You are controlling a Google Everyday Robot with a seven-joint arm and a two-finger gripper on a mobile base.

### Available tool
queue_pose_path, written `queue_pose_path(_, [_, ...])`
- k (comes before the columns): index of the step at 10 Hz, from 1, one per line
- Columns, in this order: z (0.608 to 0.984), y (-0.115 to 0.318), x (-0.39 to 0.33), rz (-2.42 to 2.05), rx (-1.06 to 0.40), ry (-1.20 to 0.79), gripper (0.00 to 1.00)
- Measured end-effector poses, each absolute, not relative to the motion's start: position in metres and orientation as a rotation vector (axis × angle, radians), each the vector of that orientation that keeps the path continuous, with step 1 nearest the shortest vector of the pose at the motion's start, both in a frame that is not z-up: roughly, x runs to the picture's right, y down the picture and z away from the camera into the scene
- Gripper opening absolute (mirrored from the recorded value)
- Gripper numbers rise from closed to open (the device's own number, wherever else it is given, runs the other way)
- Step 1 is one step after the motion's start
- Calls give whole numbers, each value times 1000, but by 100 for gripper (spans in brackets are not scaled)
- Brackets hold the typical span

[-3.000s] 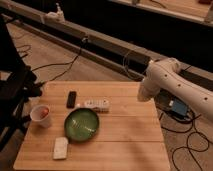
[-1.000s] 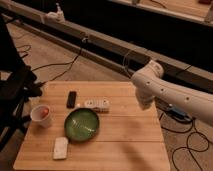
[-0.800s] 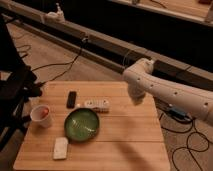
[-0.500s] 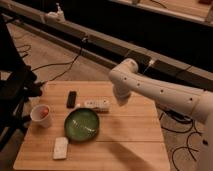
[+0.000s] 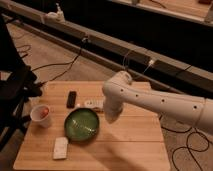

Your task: Move the arm in a circular motion

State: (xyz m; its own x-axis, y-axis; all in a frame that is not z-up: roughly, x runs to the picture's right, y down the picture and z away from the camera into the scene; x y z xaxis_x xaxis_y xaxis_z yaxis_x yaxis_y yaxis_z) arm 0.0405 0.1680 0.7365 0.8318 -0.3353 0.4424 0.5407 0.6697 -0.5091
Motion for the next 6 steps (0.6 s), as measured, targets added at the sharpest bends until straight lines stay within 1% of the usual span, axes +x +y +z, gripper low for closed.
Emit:
queue_pose_path(1, [732, 174, 60, -468, -687, -317, 0])
queue_pose_path(3, [736, 174, 118, -392, -707, -231, 0])
queue_pose_path(5, [752, 161, 178, -319, -714, -109, 0])
queue_pose_path(6, [765, 147, 199, -300, -704, -50, 0])
